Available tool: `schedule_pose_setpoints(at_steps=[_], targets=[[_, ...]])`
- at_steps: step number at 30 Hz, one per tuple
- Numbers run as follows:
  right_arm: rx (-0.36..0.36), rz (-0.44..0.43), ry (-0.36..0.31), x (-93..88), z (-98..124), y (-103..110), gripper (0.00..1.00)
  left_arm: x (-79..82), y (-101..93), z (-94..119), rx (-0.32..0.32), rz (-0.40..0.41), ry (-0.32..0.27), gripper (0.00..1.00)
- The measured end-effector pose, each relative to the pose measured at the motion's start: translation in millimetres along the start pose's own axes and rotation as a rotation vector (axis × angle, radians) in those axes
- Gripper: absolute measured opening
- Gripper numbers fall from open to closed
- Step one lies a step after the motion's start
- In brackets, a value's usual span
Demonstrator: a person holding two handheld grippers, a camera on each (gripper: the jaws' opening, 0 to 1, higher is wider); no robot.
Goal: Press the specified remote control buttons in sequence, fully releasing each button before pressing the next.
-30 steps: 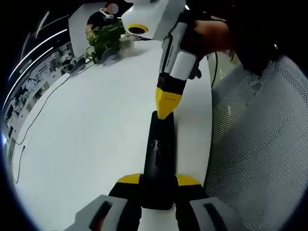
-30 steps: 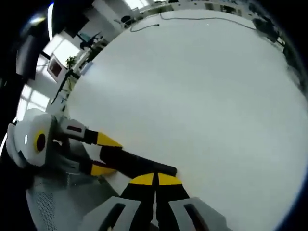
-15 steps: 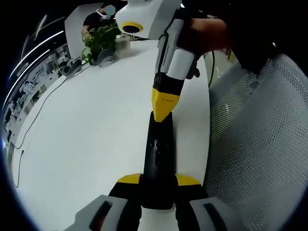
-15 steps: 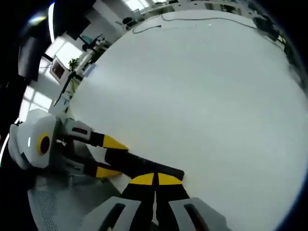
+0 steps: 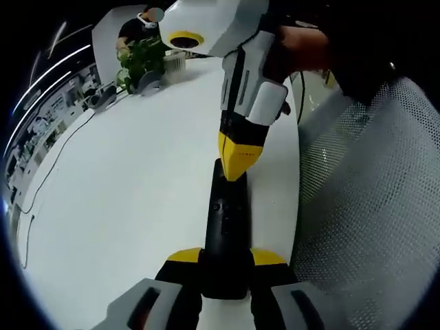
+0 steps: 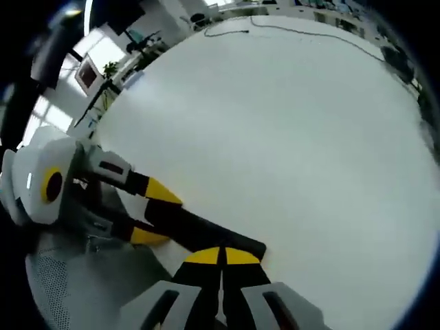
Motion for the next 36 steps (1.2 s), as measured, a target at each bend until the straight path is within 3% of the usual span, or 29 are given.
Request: schedule_pose_setpoints(at_steps=[6, 11, 15, 36], targets=[[-0.018, -0.022, 0.057, 6.3, -1.3, 0.3, 0.00, 0.3, 0.2, 0.1, -0.002, -0.002, 0.001, 0.25], [0.017, -0.094, -0.012, -2.0, 1.9, -4.4, 0.00, 0.3, 0.5, 0.7, -0.006, -0.004, -0.001, 0.25], [0.025, -0.070, -0.010, -1.0, 1.1, -3.3, 0.00, 0.1, 0.4, 1.1, -0.014, -0.016, -0.002, 0.25], [0.032, -0.107, 0.010, 0.3, 1.4, -3.9, 0.00, -0.3, 0.5, 3.3, -0.021, -0.028, 0.013, 0.24]])
Point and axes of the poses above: the point that each gripper's makers call its tool centre point, and the gripper's own axes: z roughly backward along the fingers, y roughly to its left, x roughly out of its top, the point moved 10 cm from there along z, roughly backward along the fingers, and after that the axes turned 7 degrees about -y, right-handed, at the moved point
